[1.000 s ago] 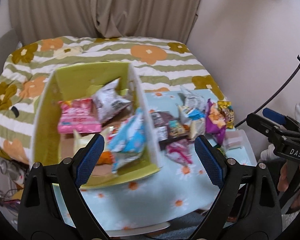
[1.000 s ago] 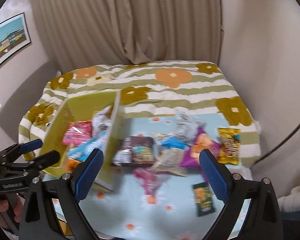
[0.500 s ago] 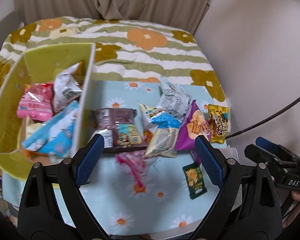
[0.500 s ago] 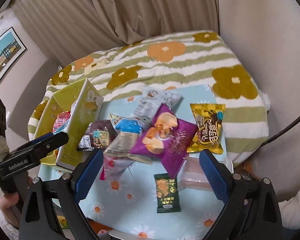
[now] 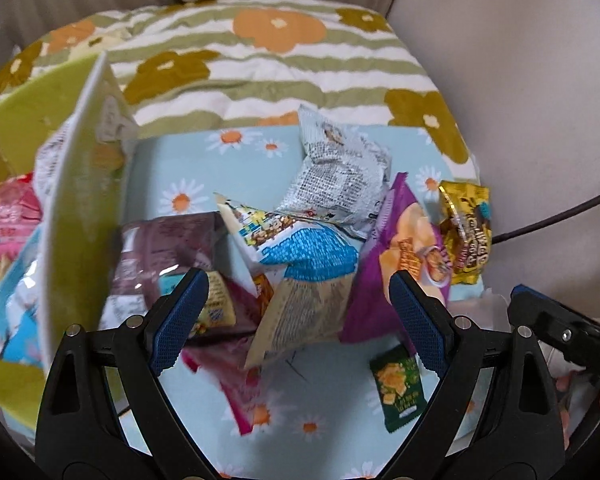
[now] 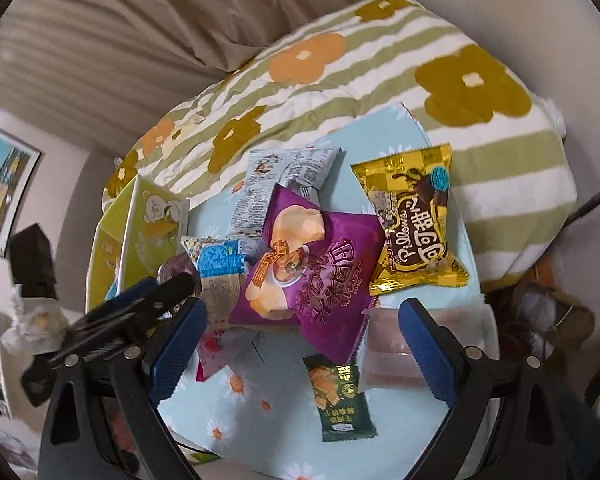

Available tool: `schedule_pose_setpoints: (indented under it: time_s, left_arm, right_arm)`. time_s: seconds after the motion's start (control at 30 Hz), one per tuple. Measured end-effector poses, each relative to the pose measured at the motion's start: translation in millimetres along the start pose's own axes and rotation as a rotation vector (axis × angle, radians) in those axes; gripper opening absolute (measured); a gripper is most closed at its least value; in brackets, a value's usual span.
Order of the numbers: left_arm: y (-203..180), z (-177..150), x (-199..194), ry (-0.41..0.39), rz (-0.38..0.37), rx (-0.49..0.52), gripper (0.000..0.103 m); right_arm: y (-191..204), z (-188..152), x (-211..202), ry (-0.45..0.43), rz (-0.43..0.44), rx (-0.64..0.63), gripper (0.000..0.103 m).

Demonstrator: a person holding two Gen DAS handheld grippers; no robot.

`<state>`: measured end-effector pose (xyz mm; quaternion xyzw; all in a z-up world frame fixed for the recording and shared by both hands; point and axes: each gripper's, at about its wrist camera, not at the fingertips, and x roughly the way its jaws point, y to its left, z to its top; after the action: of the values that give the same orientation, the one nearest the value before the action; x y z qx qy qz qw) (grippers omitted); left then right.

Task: Organize snacks
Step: 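Move both tools back over the remaining snacks on the table, then grasp the blue peanut bag with the left tool while the right tool grasps the purple chip bag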

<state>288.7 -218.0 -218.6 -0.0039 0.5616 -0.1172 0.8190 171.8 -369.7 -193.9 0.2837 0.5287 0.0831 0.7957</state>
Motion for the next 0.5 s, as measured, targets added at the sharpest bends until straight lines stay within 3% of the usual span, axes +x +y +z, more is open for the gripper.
schedule_pose_setpoints:
  time_s: [0.33,0.5]
  left_arm:
    - [5,10,45,0.106,-0.032,0.051,0.088]
    - [2,12,59,0.137,-0.055,0.09,0.081]
  right_arm:
    - [-9,7,45,0.059,-0.002,0.135,0.096]
    - [-13,10,63,0.08,-0.008,0.169,0.096]
